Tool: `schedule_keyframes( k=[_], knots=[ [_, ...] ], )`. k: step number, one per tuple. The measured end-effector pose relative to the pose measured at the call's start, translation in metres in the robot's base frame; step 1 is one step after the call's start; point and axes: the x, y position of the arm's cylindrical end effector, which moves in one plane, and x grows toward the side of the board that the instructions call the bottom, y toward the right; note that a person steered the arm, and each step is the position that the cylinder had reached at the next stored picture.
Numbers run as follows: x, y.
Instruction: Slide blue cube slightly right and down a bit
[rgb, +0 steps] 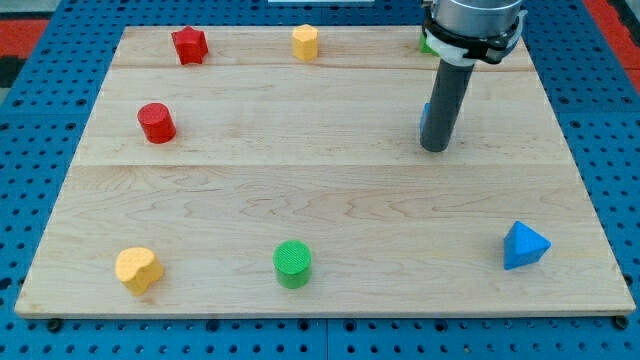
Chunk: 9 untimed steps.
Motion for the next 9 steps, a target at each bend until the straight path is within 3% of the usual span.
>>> schedule_keyframes(
  k=[1, 2, 4, 6, 8, 9],
  knots=[
    [0.0, -0.037],
    [-0.015, -0.001],
    [-0.034, -0.041],
    [-0.059, -0.015],
    [-0.027, 0.038],
    [-0.047, 0.011]
  ],
)
